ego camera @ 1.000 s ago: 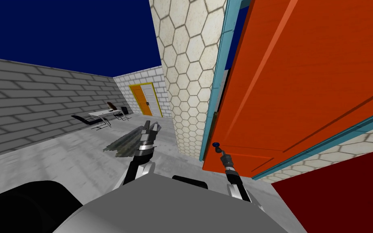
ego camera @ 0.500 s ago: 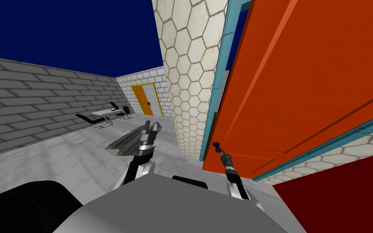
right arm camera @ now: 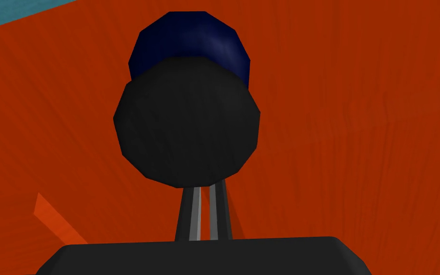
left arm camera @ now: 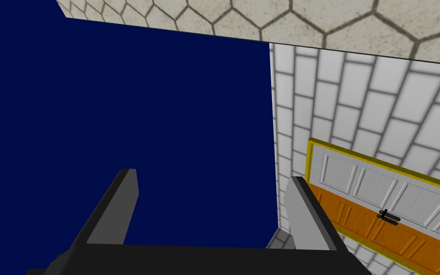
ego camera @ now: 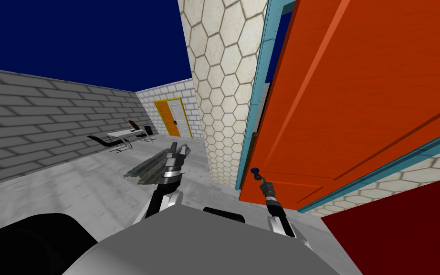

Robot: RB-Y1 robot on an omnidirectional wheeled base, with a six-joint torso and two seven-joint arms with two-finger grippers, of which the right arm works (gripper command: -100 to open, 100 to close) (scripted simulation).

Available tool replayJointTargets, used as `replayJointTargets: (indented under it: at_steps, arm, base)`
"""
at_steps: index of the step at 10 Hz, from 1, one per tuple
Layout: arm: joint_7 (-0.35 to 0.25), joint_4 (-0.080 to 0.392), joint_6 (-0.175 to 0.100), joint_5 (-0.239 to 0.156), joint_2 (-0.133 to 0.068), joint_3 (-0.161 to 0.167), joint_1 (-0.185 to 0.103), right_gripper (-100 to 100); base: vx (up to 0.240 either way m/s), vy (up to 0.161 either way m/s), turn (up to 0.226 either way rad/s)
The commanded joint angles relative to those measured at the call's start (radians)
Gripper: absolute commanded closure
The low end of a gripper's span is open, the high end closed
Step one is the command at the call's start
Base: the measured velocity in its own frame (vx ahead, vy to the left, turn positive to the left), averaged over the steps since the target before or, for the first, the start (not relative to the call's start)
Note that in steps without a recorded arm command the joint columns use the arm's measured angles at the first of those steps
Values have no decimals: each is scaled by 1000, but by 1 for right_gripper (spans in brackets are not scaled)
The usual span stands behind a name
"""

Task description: Pull the door open

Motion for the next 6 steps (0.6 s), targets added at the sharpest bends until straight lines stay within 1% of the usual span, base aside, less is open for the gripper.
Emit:
replayJointTargets:
  at_steps: [1, 3, 4, 6]
  arm:
    - [2, -8, -10, 13, 33, 26, -12, 100]
    - [2, -8, -10, 13, 33, 26, -12, 100]
    - [-39, 55, -31, -12, 9, 7, -31, -100]
    - [-89, 52, -29, -27, 10, 15, -30, -100]
  base:
    - [-3, -8, -1]
    - [-16, -15, 6]
    - [-15, -29, -19]
    - [-39, -24, 12]
